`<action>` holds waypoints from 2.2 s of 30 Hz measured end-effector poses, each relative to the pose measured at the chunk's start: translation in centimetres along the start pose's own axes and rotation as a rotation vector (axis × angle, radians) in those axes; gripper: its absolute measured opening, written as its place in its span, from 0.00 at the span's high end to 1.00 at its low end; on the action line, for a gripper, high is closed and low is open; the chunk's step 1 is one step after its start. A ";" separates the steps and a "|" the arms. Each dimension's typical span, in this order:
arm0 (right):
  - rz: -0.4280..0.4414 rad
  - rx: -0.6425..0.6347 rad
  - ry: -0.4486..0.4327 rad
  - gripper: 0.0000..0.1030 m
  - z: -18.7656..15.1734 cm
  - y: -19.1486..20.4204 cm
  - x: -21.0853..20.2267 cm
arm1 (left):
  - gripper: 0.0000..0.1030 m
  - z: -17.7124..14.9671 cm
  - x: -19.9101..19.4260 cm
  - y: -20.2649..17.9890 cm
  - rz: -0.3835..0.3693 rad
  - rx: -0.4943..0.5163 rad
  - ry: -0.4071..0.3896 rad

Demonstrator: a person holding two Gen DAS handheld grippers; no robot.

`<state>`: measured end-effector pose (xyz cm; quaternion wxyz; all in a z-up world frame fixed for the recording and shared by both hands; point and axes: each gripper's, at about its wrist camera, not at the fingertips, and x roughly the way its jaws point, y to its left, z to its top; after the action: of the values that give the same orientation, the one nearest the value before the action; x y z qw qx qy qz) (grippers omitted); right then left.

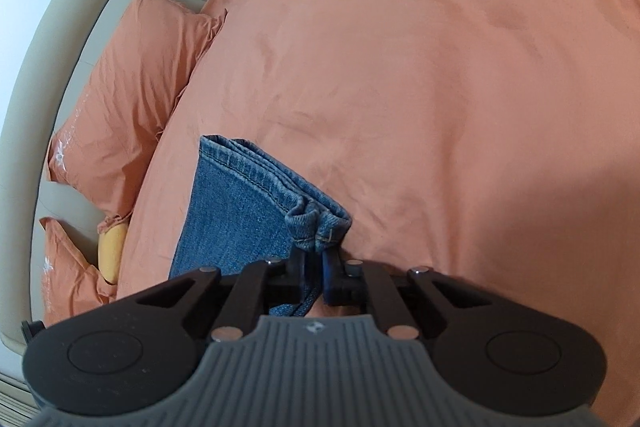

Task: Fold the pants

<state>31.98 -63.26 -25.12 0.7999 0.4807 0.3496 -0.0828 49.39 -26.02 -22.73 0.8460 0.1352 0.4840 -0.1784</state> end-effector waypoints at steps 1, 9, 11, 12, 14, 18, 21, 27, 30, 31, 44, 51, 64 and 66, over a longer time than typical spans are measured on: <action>-0.001 0.003 0.002 0.99 0.1 0.0 0.1 | 0.64 -0.1 -0.5 -0.2 0.010 0.028 -0.006; -0.006 0.015 0.002 0.99 0.0 -0.2 -0.3 | 0.84 -4.9 -4.9 -3.7 -0.025 0.207 0.098; -0.005 0.019 0.002 0.99 0.1 -0.1 -0.4 | 0.85 -6.9 -5.5 -4.5 -0.032 0.224 0.115; -0.003 0.020 0.002 0.99 0.1 -0.2 -0.5 | 0.89 -7.8 -6.1 -5.0 -0.041 0.219 0.120; 0.000 0.026 0.002 0.99 0.1 -0.3 -0.6 | 0.93 -9.1 -6.6 -5.5 -0.060 0.194 0.129; -0.006 0.000 -0.002 0.99 0.0 -0.1 -0.7 | 1.00 -10.9 -7.5 -6.9 -0.067 0.172 0.127; 0.003 -0.004 -0.001 0.98 0.1 -0.1 -0.9 | 1.00 -11.7 -8.1 -7.9 -0.044 0.166 0.113; 0.029 -0.106 -0.029 0.98 0.5 2.4 -2.8 | 1.00 -11.6 -9.0 -8.1 -0.074 0.153 0.120; 0.059 -0.193 -0.055 0.98 0.5 5.2 -4.9 | 0.92 -12.0 -11.0 -7.1 -0.108 0.141 0.103; 0.070 -0.217 -0.062 0.98 0.5 6.2 -5.7 | 0.92 -12.2 -12.0 -6.4 -0.102 0.135 0.085; 0.203 -0.669 -0.063 0.98 -7.5 28.2 -10.4 | 0.91 -16.8 -20.8 9.0 -0.001 -0.124 -0.056; 0.259 -0.844 0.085 0.98 -20.4 36.0 -6.0 | 0.90 -21.3 -22.6 15.6 -0.026 -0.301 -0.114; 0.092 -1.031 0.459 0.95 -38.1 30.7 5.8 | 0.60 -27.0 -21.2 22.4 -0.186 -0.549 -0.152; 0.095 -1.055 0.478 0.84 -38.2 31.0 5.8 | 0.56 -26.8 -20.7 22.8 -0.232 -0.587 -0.157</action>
<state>32.51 -14.28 -18.03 0.8330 0.0376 0.4925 0.2492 28.98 8.79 -16.77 0.8577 -0.1847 0.4600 -0.1363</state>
